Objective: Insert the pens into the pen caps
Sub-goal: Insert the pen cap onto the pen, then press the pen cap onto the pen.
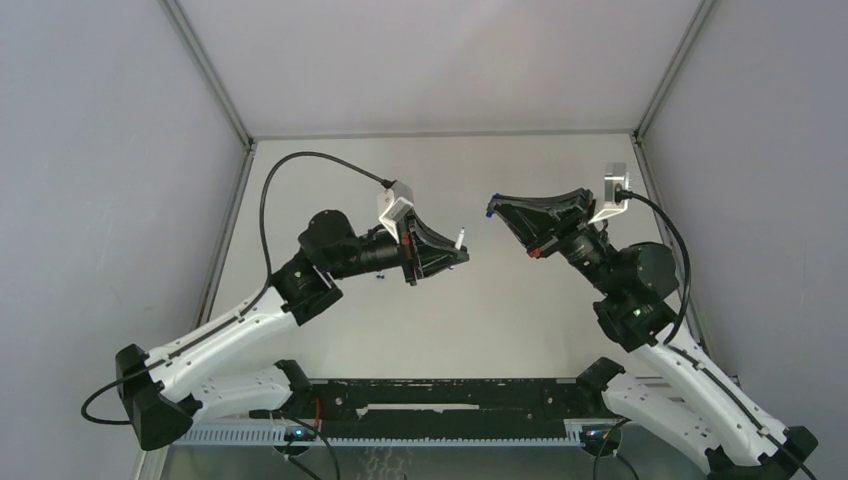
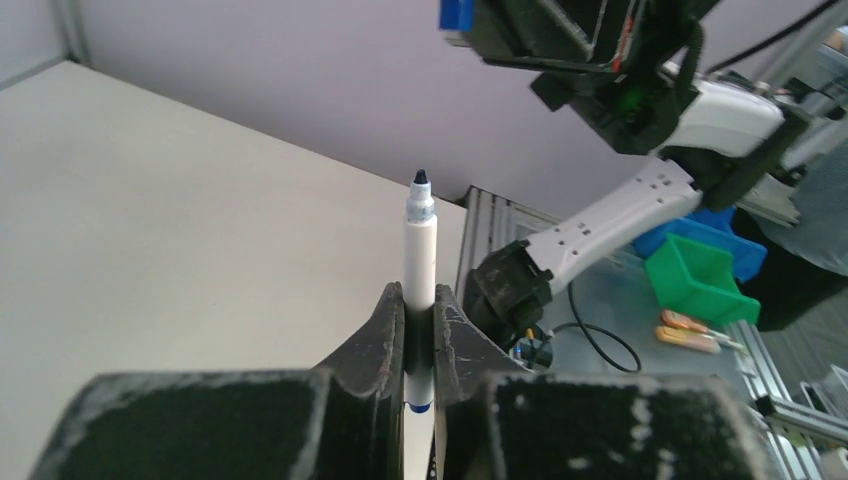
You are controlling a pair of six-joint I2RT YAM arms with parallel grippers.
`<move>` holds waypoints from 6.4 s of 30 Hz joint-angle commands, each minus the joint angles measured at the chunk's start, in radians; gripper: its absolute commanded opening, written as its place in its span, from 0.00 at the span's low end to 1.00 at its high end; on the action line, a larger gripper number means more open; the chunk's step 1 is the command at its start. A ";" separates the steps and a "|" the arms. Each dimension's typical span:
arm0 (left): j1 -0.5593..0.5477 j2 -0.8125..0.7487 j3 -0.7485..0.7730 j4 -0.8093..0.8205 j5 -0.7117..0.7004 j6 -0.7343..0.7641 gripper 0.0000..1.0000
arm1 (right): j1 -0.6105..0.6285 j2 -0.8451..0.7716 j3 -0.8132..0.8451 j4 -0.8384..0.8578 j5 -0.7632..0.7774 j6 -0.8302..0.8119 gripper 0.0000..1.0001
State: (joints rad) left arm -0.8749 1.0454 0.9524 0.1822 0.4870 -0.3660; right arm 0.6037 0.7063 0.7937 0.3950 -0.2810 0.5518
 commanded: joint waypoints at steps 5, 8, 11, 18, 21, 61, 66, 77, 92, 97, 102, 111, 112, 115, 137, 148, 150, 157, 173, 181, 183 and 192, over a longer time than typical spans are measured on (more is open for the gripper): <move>-0.033 0.013 0.074 0.072 0.101 -0.021 0.00 | 0.089 0.049 0.005 0.139 -0.030 -0.066 0.00; -0.033 0.010 0.070 0.072 0.103 -0.018 0.00 | 0.097 0.064 0.004 0.154 -0.041 -0.062 0.00; -0.033 0.006 0.065 0.072 0.098 -0.018 0.00 | 0.100 0.071 0.004 0.154 -0.047 -0.058 0.00; -0.033 0.000 0.063 0.064 0.085 -0.010 0.00 | 0.104 0.067 0.004 0.132 -0.070 -0.057 0.00; -0.033 -0.007 0.059 0.061 0.072 -0.007 0.00 | 0.104 0.065 0.004 0.118 -0.076 -0.054 0.00; -0.033 -0.036 0.042 0.059 0.029 0.008 0.00 | 0.114 0.069 0.004 0.055 -0.104 -0.025 0.00; -0.033 -0.035 0.042 0.057 0.022 0.008 0.00 | 0.116 0.071 0.004 0.054 -0.108 -0.024 0.00; -0.034 -0.030 0.045 0.052 0.018 0.010 0.00 | 0.117 0.091 0.004 0.053 -0.135 -0.004 0.00; -0.033 -0.053 0.031 0.048 -0.050 0.017 0.00 | 0.132 0.105 0.004 -0.006 -0.159 0.004 0.00; -0.033 -0.071 0.028 0.042 -0.102 0.029 0.00 | 0.133 0.113 0.004 -0.033 -0.173 0.007 0.00; -0.033 -0.063 0.040 0.030 -0.109 0.038 0.00 | 0.129 0.114 0.005 -0.022 -0.168 0.001 0.15; -0.033 -0.060 0.055 0.004 -0.123 0.057 0.00 | 0.116 0.123 0.131 -0.111 -0.165 -0.097 0.38; -0.034 -0.061 0.059 -0.001 -0.127 0.062 0.00 | 0.116 0.122 0.137 -0.118 -0.167 -0.107 0.39; -0.033 -0.067 0.058 -0.009 -0.138 0.070 0.00 | 0.114 0.114 0.149 -0.131 -0.170 -0.134 0.42; -0.033 -0.082 0.036 -0.011 -0.105 0.078 0.00 | 0.082 0.218 0.272 -0.181 -0.112 -0.127 0.59; -0.033 -0.079 0.034 -0.013 -0.111 0.076 0.00 | 0.095 0.235 0.272 -0.167 -0.165 -0.104 0.40; -0.033 -0.080 0.032 -0.015 -0.115 0.076 0.00 | 0.097 0.239 0.271 -0.163 -0.179 -0.104 0.36; -0.033 -0.083 0.030 -0.018 -0.125 0.078 0.00 | 0.100 0.243 0.272 -0.162 -0.213 -0.116 0.21; -0.032 -0.092 0.032 -0.015 -0.176 0.060 0.00 | 0.103 0.236 0.272 -0.224 -0.233 -0.170 0.04; -0.031 -0.120 0.025 0.009 -0.208 0.044 0.00 | 0.127 0.239 0.272 -0.258 -0.189 -0.178 0.00; -0.031 -0.121 0.029 0.012 -0.205 0.041 0.00 | 0.149 0.247 0.272 -0.263 -0.165 -0.182 0.00; -0.031 -0.151 0.021 0.044 -0.241 0.042 0.00 | 0.206 0.260 0.272 -0.345 -0.062 -0.167 0.00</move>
State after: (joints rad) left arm -0.9115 0.9478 0.9588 0.0917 0.3134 -0.3153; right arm 0.7803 0.9543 1.0504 0.1585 -0.3607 0.3920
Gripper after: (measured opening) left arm 0.121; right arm 0.203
